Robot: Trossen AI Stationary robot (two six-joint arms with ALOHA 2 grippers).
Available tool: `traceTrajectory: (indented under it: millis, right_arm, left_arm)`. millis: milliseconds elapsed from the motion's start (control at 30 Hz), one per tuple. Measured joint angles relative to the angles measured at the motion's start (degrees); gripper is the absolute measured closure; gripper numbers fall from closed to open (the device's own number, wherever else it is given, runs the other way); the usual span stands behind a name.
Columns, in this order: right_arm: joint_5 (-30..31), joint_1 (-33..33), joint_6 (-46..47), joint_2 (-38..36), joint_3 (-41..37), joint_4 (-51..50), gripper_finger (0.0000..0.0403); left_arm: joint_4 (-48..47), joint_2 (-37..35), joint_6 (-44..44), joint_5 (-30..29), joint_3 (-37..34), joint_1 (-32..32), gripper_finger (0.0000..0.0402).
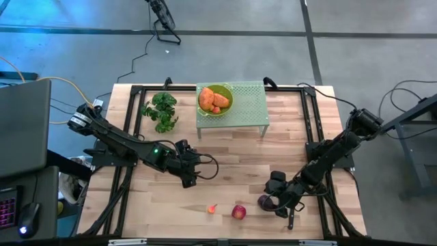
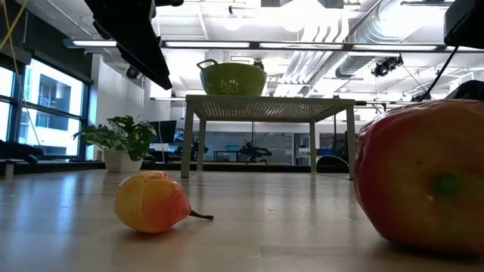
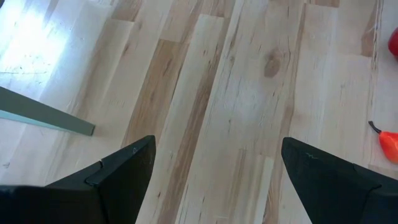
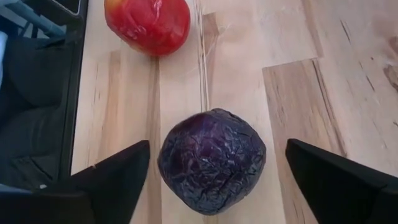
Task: Pick & Place Fruit
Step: Put the purple plum into the green strainer bowl on the shelf
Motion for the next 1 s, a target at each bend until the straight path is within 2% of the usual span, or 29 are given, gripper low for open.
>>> traceTrajectory:
  millis: [200, 433, 767, 1000]
  right_arm:
    - [0.5, 1.5, -0.1, 0.0, 0.0, -0.1, 0.0004]
    - [3.7, 2.2, 0.0, 1.2, 0.0, 0.5, 0.0005]
    - [2.1, 2.2, 0.0, 8.1, 0.0, 7.3, 0.0006]
    - [3.5, 2.2, 0.4, 9.1, 0.1, 8.2, 0.0021]
  left_arm:
    - [0.0, 0.0, 0.0, -0.1, 0.0, 0.0, 0.0059]
    - [0.0, 0.0, 0.0, -0.1, 0.0, 0.0, 0.0059]
    - [0.0, 0.0, 0.0, -0.1, 0.0, 0.0, 0.0059]
    - [-0.3, 0.0, 0.0, -0.1, 0.0, 0.0, 0.0059]
